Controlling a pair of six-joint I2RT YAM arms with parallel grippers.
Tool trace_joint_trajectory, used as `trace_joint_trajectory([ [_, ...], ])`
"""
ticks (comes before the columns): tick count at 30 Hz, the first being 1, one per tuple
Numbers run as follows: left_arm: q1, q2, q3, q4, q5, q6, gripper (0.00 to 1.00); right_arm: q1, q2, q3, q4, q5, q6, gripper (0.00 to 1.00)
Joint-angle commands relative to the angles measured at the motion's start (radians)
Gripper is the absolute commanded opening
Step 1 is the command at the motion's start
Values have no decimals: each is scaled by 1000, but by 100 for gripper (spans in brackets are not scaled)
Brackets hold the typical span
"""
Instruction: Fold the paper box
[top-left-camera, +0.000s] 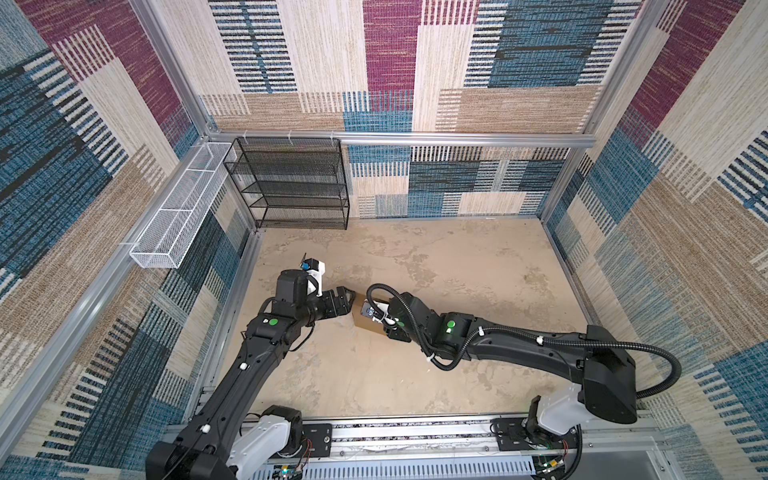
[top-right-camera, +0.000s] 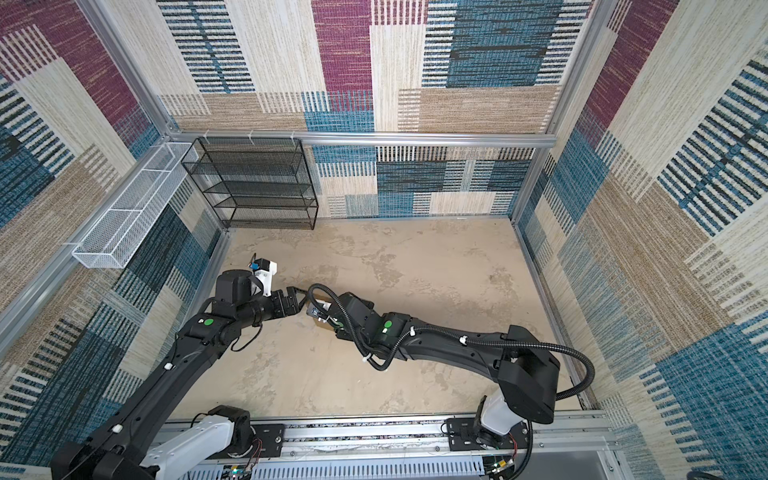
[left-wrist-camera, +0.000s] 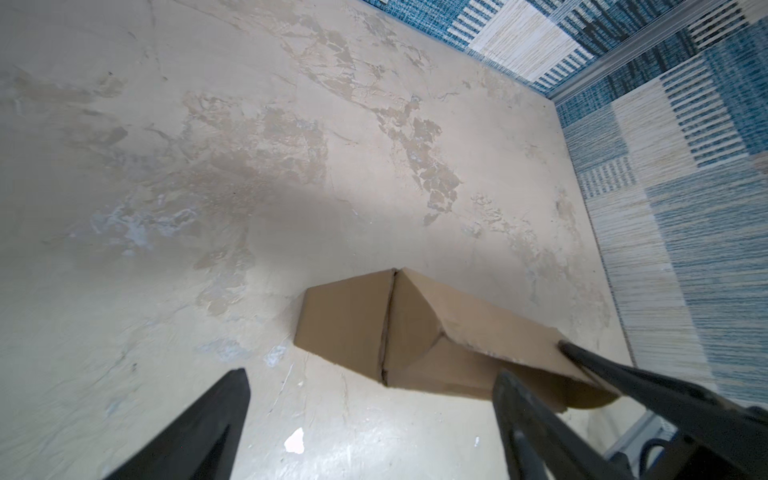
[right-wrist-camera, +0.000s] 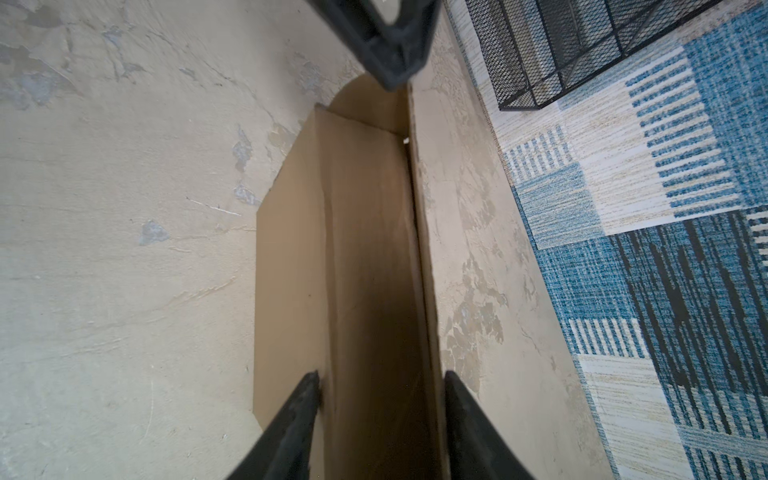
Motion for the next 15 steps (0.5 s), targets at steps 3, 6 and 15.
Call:
trace_joint_trajectory([
  [3, 18, 49, 11, 154, 133, -87, 90, 1, -7, -5, 29, -14, -7, 49],
  [6, 26, 74, 12, 185, 161, -109, 88, 1, -7, -7, 31, -14, -9, 48],
  [15, 26, 125, -27, 180, 207, -106, 77, 0, -3, -5, 38, -19, -9, 48],
])
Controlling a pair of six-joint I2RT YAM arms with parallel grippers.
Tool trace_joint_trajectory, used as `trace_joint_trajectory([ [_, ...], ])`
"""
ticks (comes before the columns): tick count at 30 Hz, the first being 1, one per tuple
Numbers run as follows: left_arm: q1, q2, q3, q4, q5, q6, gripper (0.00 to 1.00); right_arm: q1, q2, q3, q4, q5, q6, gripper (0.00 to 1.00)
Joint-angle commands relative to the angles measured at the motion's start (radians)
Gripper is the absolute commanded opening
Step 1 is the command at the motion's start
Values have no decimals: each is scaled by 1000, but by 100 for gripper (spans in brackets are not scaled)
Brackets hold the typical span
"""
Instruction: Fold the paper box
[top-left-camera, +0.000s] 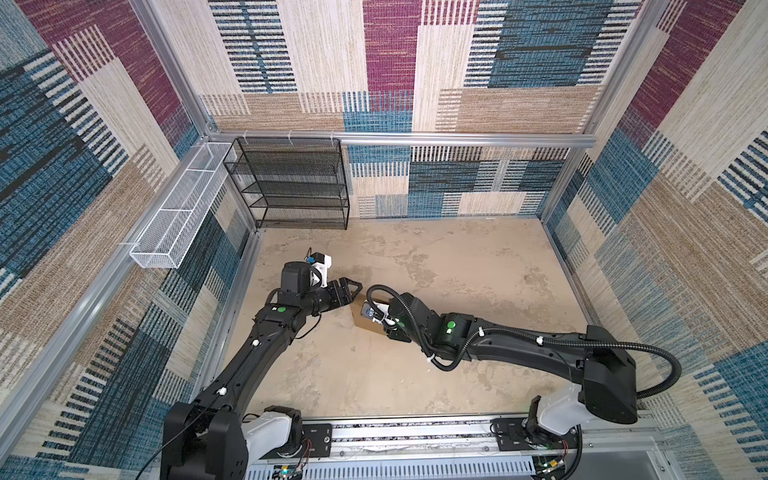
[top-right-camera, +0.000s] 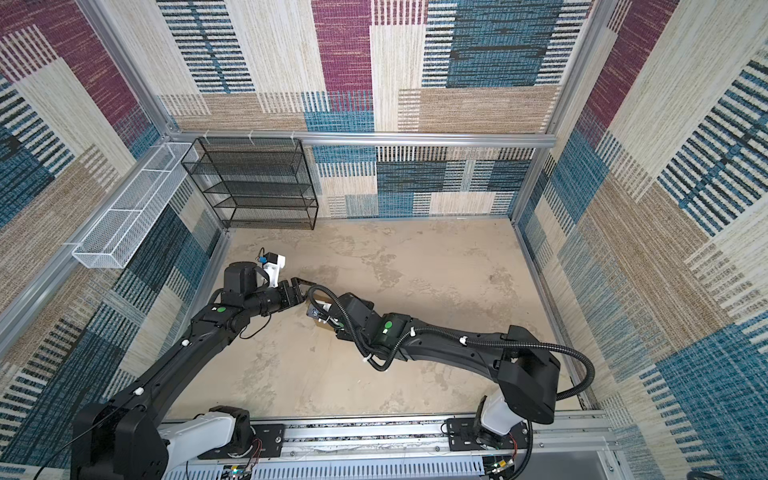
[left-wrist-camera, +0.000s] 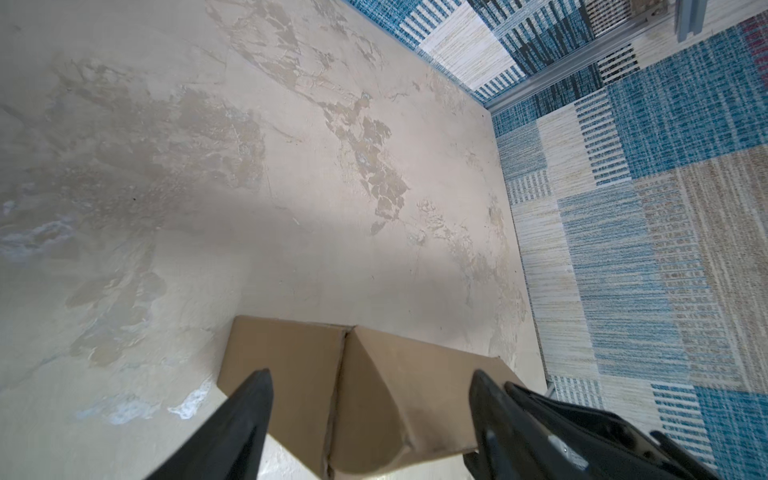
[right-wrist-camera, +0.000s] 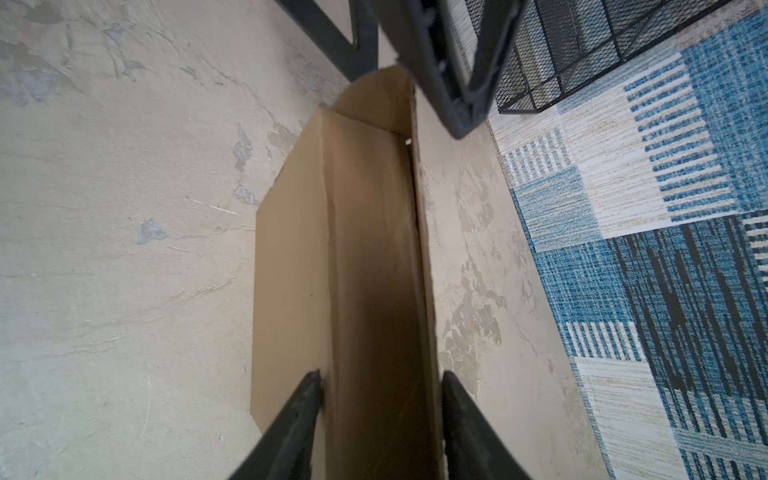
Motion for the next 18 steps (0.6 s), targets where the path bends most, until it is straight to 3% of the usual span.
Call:
trace_joint_trajectory([
  [1, 0, -3, -23, 17, 27, -7, 76, 0, 3, 4, 30, -20, 2, 48],
  [11, 0, -1, -47, 15, 27, 4, 71, 1, 7, 10, 28, -17, 4, 48],
  [18, 0, 6, -64, 32, 28, 2, 63, 1, -26, -6, 52, -45, 20, 60],
])
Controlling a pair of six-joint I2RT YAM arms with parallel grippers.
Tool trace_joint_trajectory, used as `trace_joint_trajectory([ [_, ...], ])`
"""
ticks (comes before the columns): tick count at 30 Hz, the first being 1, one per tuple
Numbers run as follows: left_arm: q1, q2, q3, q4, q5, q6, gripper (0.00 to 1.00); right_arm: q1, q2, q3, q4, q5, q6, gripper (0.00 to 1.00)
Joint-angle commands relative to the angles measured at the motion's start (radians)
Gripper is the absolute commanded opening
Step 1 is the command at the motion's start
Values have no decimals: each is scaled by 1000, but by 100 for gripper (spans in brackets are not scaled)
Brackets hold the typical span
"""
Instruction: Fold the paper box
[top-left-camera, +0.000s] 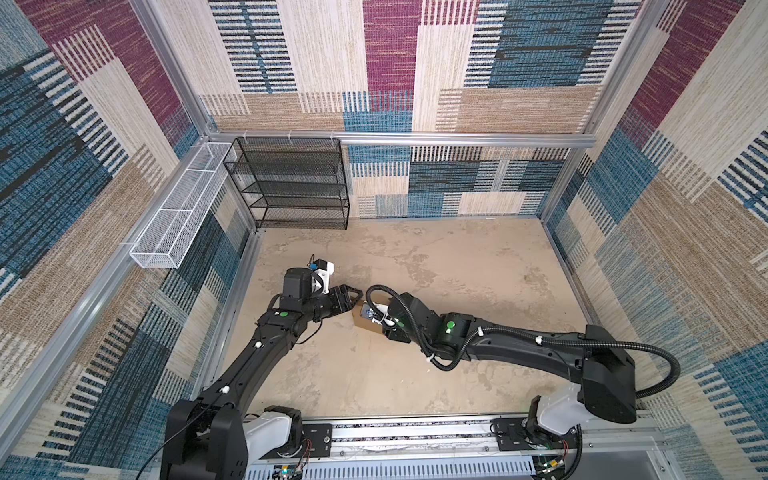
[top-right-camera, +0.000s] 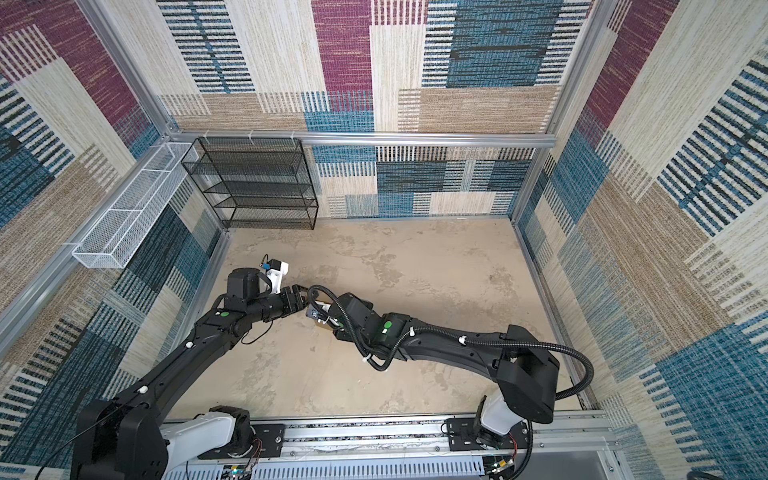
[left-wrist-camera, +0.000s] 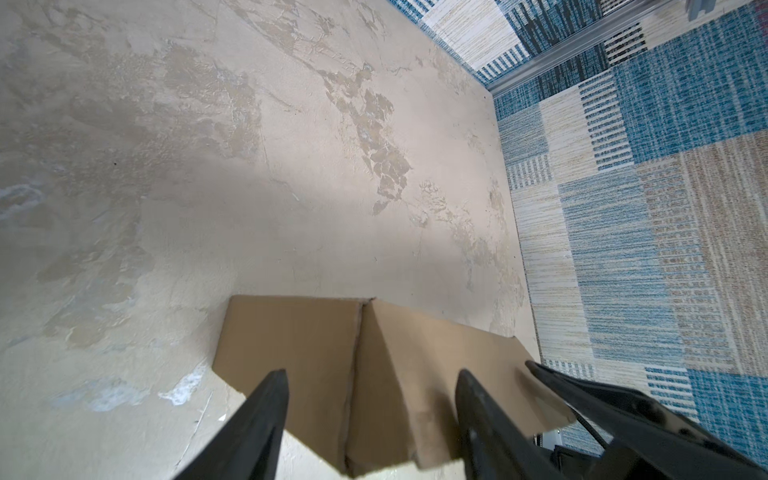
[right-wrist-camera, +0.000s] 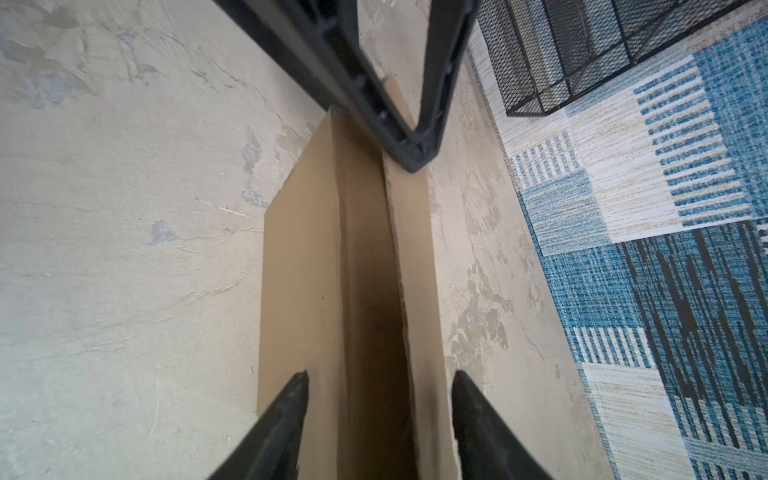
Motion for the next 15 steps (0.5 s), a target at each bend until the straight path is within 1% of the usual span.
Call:
trace_joint_trajectory([
  [1, 0, 6, -8, -2, 2, 2, 63, 0, -32, -9, 58, -25, 23, 63],
  [6, -1, 10, -10, 1, -3, 4, 60, -3, -89, -8, 73, -60, 43, 73],
  [9, 0, 9, -14, 5, -4, 2, 59, -10, -135, -7, 82, -91, 76, 76],
  [11, 0, 10, -13, 8, -3, -1, 59, -20, -170, -11, 95, -108, 118, 77],
  [15, 0, 8, -13, 10, -3, 0, 59, -53, -247, -20, 116, -153, 264, 79],
])
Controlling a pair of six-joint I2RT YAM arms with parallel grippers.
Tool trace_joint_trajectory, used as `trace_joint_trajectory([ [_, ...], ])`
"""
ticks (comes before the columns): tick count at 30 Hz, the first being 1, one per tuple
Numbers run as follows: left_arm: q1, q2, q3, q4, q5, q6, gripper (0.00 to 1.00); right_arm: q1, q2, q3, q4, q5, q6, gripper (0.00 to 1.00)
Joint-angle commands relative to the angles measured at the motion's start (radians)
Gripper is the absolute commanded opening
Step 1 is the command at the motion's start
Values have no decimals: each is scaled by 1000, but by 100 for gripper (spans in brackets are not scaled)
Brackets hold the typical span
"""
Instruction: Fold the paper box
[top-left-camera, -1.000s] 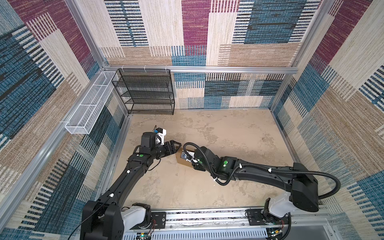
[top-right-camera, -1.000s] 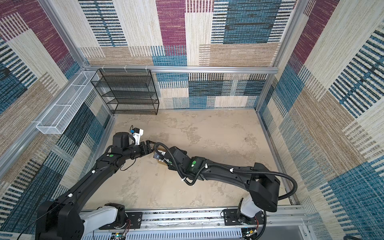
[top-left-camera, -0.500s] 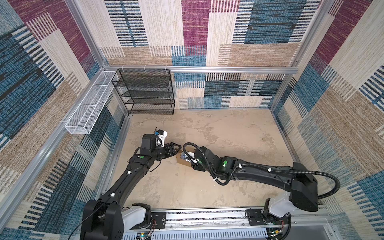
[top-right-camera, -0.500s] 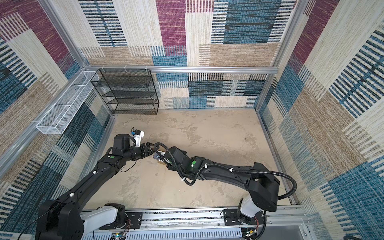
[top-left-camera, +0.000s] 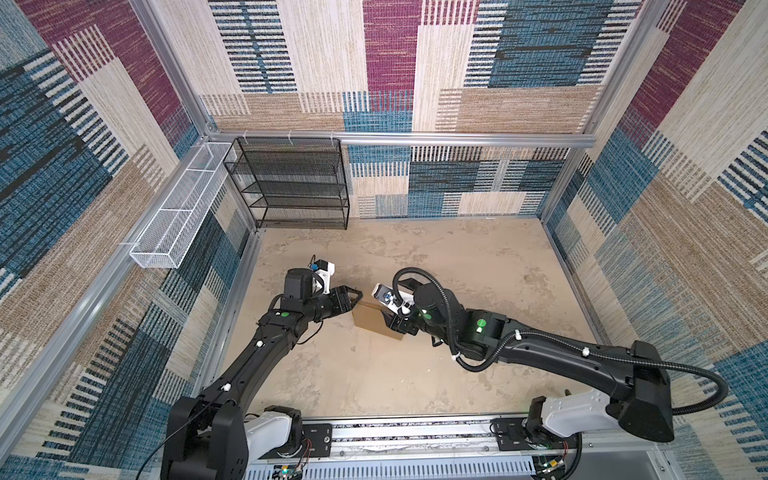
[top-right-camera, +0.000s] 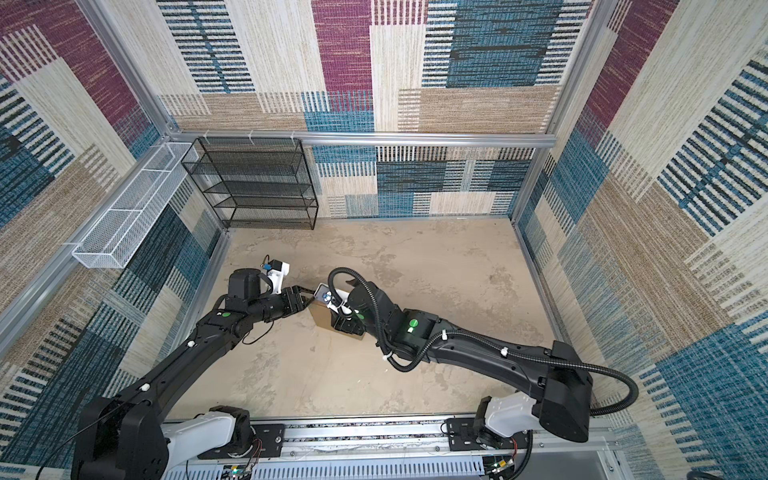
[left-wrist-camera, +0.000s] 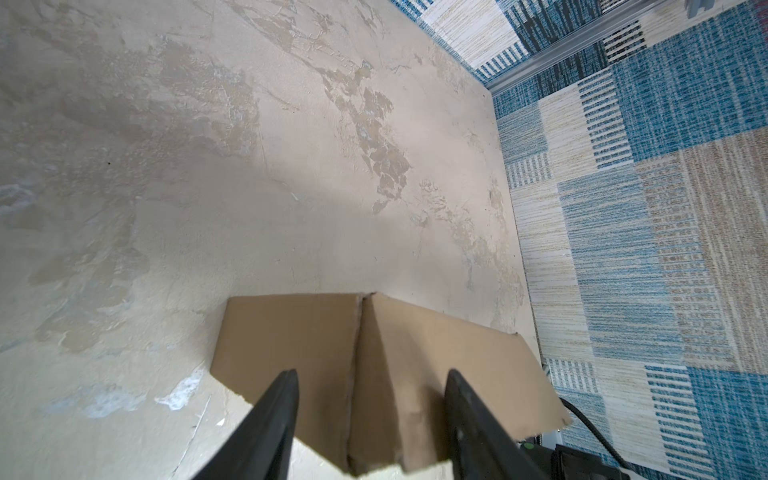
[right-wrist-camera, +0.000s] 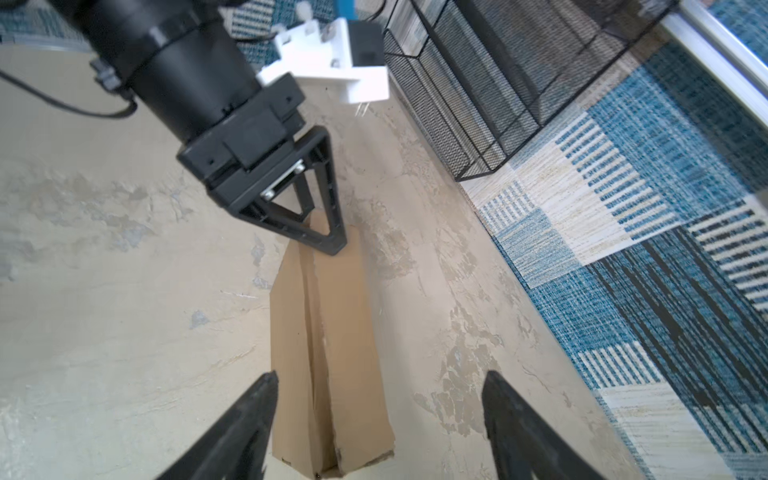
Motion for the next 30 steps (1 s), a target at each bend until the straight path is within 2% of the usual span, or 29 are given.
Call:
trace_joint_trajectory([
  [1, 0, 0, -6, -5, -2, -3, 59, -23, -50, -5, 60, -56, 171, 80],
  [6, 0, 3, -4, -3, 4, -2, 59, -57, -97, -22, 50, -78, 407, 80],
  [12, 0, 2, 5, -2, 0, -7, 58, -65, -92, -30, 8, -46, 648, 80],
  [19, 0, 0, 13, -15, -1, 3, 58, -107, -155, -105, -18, -43, 953, 74],
  [23, 0, -4, 4, -11, -1, 3, 58, -134, -203, -161, -5, -53, 1068, 70],
  [30, -2, -4, -1, -4, -1, 4, 54, -194, -193, -223, 29, -193, 1203, 66],
])
